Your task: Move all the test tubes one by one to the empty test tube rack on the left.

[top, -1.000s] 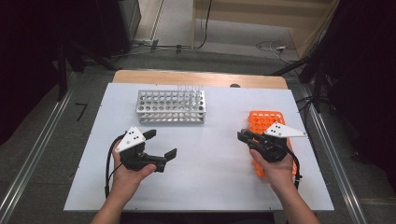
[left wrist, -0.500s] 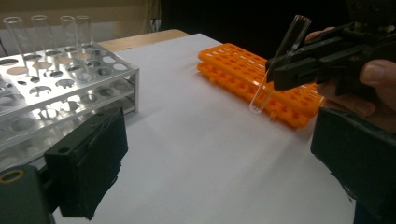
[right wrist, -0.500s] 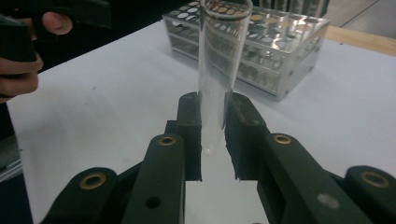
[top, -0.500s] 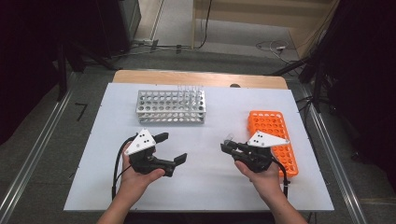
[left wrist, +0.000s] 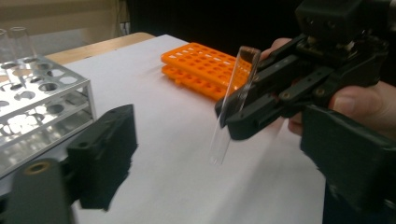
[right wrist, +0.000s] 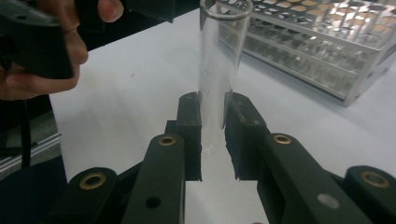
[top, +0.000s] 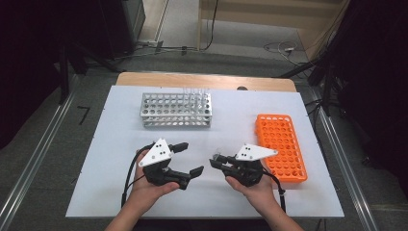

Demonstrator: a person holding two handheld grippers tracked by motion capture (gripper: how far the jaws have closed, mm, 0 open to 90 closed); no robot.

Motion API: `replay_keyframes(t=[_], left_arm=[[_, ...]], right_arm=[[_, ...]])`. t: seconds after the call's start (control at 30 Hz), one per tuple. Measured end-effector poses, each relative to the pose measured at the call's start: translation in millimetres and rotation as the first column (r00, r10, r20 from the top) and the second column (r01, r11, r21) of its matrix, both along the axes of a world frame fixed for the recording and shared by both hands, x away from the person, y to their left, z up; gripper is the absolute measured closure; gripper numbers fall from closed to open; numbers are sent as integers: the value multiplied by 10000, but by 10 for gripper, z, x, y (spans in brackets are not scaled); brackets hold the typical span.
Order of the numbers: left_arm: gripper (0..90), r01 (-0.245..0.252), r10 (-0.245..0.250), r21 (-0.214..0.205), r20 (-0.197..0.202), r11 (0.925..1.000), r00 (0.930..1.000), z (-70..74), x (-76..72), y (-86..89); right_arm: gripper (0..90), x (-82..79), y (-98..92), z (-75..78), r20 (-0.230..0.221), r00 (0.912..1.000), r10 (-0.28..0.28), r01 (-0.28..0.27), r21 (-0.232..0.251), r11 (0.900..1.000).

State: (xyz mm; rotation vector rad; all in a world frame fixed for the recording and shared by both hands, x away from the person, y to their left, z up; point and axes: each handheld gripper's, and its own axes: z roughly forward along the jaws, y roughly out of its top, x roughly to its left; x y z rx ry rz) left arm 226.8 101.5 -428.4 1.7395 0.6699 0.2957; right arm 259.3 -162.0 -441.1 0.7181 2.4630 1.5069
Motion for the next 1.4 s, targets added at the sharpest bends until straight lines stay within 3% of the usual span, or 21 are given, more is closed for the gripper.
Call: replay_keyframes(t=[0.2,0.67,1.1,1.4], left_arm=[[341,120,-126,-395,-140,9991,9998,-9,23,5],[577,329,-332,265,122,9991,9994,-47,-20,-170],[737,417,-433,394,411,9984,9982,-49,-41,-194],[760,311,-327,326,498,9990,9982,-34,-37,-173]], right_arm=[[742,-58,124,-30,-25,9993,376,-376,-77,9993],[742,-151,266,-24,-51,9953,962,-963,-207,9951],[741,-162,292,-35,-111,9950,991,-994,-355,9944],[739,-151,279,-30,-131,9945,1038,-1040,-201,9944]])
